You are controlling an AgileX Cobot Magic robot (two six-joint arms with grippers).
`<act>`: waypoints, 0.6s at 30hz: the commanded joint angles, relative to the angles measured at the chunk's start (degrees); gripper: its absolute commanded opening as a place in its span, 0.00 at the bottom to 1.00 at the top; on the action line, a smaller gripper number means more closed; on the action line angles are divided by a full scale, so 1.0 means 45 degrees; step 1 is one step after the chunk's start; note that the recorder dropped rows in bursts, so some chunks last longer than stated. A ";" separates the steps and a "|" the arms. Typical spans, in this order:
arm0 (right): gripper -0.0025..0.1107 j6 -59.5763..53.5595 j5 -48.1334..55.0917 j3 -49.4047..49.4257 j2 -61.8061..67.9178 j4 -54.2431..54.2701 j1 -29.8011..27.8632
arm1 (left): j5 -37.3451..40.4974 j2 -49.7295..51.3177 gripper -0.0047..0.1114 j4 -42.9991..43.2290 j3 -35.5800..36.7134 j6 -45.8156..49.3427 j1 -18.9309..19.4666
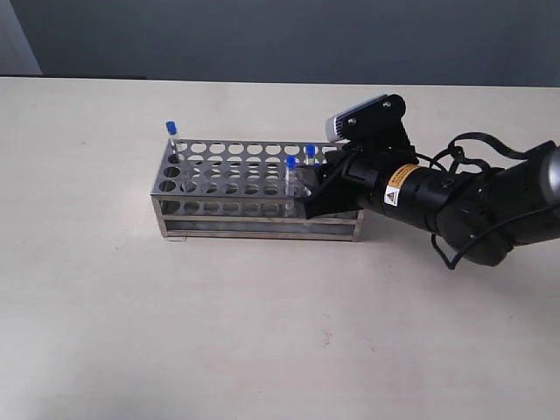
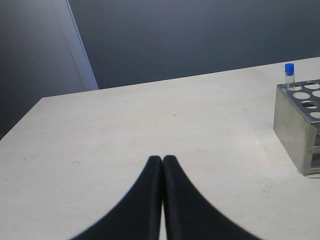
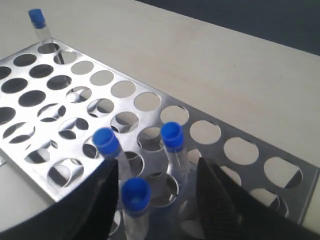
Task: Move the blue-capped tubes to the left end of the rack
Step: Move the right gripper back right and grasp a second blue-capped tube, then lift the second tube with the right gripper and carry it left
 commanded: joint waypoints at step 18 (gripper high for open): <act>0.02 -0.0113 0.0439 0.0034 -0.0910 -0.0388 -0.0058 | -0.0171 0.0057 0.04 -0.0031 -0.0024 -0.0044 -0.0087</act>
